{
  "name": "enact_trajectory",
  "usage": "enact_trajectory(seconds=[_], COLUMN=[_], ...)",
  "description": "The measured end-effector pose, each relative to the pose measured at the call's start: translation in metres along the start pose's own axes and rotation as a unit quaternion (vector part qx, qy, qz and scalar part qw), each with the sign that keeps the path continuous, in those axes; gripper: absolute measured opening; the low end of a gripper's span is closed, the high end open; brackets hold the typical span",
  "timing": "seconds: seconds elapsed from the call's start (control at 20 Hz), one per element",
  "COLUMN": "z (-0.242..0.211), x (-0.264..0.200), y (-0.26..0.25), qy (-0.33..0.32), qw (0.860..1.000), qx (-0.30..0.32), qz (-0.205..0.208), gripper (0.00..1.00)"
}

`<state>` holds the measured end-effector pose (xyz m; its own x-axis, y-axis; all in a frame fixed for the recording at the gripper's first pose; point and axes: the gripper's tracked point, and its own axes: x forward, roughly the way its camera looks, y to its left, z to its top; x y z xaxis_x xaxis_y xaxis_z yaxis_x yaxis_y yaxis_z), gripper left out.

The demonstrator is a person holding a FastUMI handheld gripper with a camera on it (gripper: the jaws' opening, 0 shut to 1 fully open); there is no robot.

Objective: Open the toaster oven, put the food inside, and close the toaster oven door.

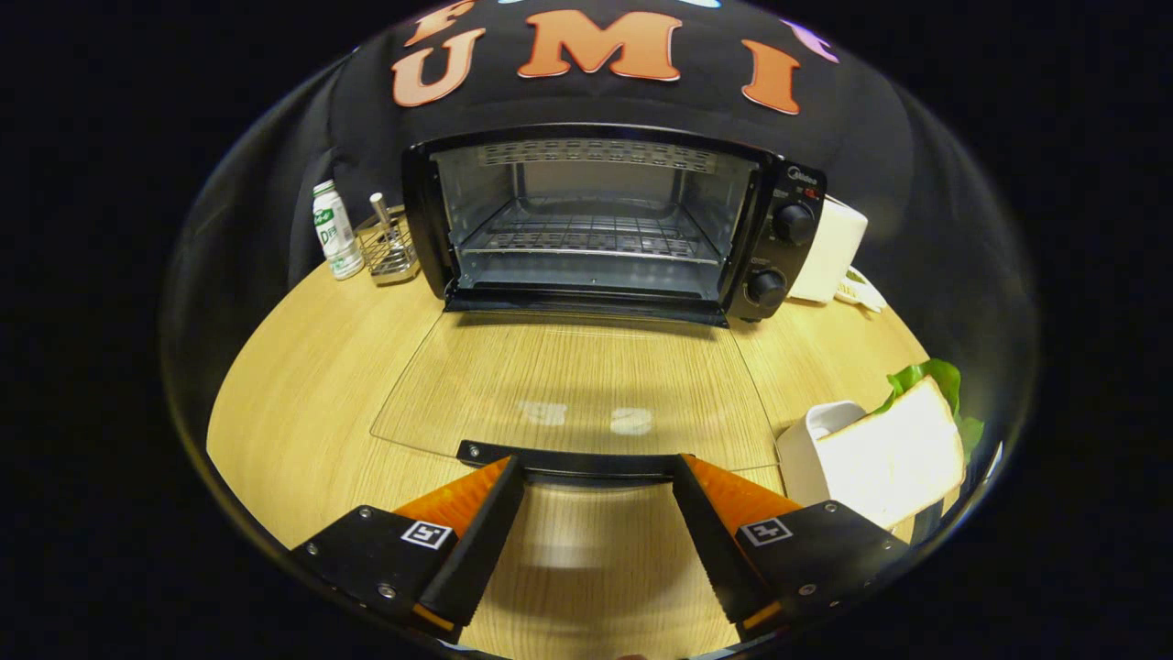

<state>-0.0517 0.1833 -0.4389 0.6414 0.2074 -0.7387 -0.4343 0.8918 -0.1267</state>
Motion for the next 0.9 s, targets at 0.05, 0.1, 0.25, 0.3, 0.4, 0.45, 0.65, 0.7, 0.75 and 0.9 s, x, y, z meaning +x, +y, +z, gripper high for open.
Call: enact_trajectory(seconds=[0.05, 0.1, 0.25, 0.3, 0.4, 0.45, 0.65, 0.7, 0.75, 0.9], z=[0.003, 0.009, 0.030, 0.037, 0.049, 0.054, 0.074, 0.080, 0.083, 0.086], x=[-0.004, -0.009, -0.023, -0.028, -0.035, -0.039, -0.056, -0.059, -0.063, -0.073], y=[0.000, -0.002, -0.019, -0.029, -0.044, -0.051, -0.087, -0.099, -0.113, -0.156], qy=[0.001, -0.001, -0.013, -0.016, -0.015, -0.011, -0.003, -0.002, -0.002, 0.009], qw=[1.000, 1.000, 1.000, 1.000, 0.999, 0.999, 0.999, 0.999, 0.999, 0.999], qx=[-0.002, 0.002, 0.013, 0.013, 0.012, 0.013, 0.015, 0.018, 0.019, 0.015], qz=[0.008, 0.013, 0.022, 0.021, 0.027, 0.031, 0.048, 0.046, 0.043, 0.028], gripper=[0.98, 0.98, 0.99, 0.98, 0.98, 0.98, 0.98, 0.98, 0.98, 0.98])
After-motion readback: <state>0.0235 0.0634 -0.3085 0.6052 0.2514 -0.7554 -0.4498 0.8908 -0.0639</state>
